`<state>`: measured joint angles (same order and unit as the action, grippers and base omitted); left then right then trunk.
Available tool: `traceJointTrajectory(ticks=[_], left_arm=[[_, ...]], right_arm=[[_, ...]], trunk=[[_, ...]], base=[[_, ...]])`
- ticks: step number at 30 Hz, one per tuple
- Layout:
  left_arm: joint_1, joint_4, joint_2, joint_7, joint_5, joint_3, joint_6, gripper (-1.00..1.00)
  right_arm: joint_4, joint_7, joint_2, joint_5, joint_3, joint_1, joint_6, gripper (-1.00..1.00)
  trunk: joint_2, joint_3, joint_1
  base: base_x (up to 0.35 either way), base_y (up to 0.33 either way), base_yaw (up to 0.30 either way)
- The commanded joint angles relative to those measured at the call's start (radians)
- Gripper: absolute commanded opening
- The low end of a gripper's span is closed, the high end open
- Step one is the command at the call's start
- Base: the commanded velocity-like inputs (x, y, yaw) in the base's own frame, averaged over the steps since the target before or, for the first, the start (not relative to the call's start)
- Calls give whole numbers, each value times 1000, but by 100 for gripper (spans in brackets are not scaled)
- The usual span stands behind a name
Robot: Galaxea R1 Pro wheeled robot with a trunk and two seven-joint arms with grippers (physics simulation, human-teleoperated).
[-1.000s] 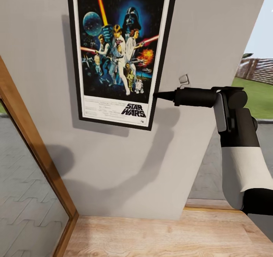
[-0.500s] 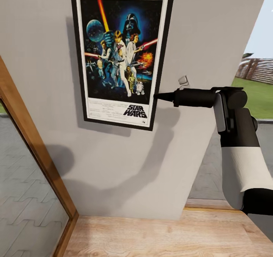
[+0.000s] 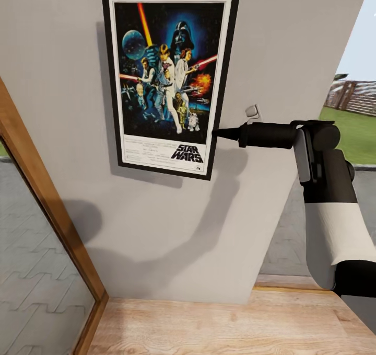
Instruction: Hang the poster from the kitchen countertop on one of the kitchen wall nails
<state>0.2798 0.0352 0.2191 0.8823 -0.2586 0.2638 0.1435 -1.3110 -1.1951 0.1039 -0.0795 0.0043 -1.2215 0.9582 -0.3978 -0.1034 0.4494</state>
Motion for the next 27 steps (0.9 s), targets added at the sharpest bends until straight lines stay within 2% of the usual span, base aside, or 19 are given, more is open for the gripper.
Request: traceJointTrajectory(ticks=[1, 27], left_arm=[[1, -1, 0, 3, -1, 0, 5, 100], [1, -1, 0, 3, -1, 0, 5, 100]], right_arm=[[1, 0, 0, -8, 0, -1, 10, -100], [1, -1, 0, -15, 0, -1, 14, -100]], trunk=[[-2, -2, 1], [-2, -2, 1]], base=[[0, 0, 0], [0, 0, 0]])
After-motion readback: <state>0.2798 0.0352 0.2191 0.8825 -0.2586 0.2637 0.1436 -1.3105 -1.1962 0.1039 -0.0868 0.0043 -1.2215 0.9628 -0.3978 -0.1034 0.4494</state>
